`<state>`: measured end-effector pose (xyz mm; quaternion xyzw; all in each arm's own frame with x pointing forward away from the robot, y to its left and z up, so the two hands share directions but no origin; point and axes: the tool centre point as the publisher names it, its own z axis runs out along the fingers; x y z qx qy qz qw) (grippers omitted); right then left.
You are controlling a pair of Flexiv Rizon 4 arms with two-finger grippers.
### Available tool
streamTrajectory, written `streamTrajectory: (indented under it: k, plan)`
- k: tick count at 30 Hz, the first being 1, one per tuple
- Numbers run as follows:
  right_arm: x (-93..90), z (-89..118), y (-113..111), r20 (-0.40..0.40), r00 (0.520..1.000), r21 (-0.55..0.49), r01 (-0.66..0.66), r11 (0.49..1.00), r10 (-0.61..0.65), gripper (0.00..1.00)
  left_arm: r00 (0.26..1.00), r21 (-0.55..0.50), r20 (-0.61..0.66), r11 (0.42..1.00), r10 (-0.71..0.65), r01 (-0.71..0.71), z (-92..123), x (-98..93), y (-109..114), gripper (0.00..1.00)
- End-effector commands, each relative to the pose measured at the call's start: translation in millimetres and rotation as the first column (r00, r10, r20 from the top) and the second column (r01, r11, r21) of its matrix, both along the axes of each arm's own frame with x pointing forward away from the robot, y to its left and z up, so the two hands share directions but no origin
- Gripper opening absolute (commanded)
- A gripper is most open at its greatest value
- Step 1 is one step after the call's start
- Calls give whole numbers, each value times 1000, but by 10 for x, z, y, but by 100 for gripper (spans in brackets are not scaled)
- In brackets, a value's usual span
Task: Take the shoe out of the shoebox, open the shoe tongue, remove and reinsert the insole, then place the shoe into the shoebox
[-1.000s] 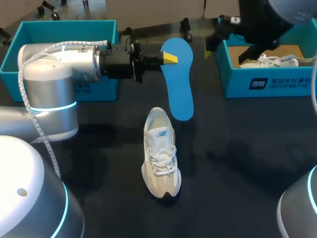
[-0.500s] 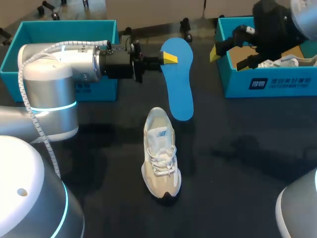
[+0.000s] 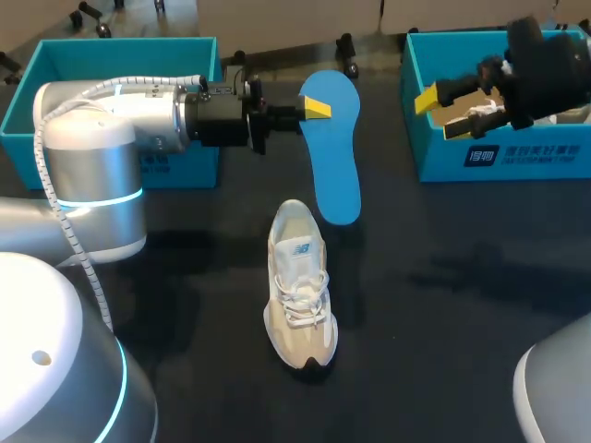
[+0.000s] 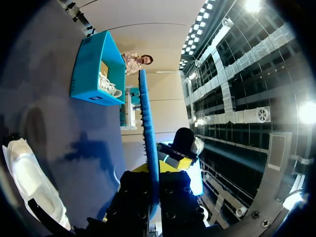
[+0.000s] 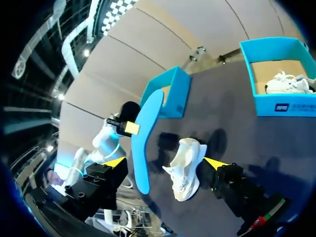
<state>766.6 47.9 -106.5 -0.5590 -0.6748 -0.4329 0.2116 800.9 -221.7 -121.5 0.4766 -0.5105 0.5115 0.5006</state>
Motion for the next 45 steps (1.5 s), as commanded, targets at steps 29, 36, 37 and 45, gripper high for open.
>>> streamTrajectory:
  k: [29, 36, 37, 45]
  plan:
    - [102, -322, 21, -59, 993, 314, -75, 947, 99, 100, 1000, 1, 0, 1000, -1, 1, -5, 6, -10, 0]
    - [102, -322, 21, -59, 993, 314, -75, 947, 99, 100, 1000, 1, 0, 1000, -1, 1, -5, 6, -10, 0]
    - [102, -322, 21, -59, 993, 314, -75, 947, 99, 100, 1000, 1, 0, 1000, -1, 1, -5, 6, -10, 0]
    - [102, -322, 21, -59, 993, 314, -75, 947, 99, 100, 987, -8, 163, 1000, -17, 18, -65, 10, 18, 0]
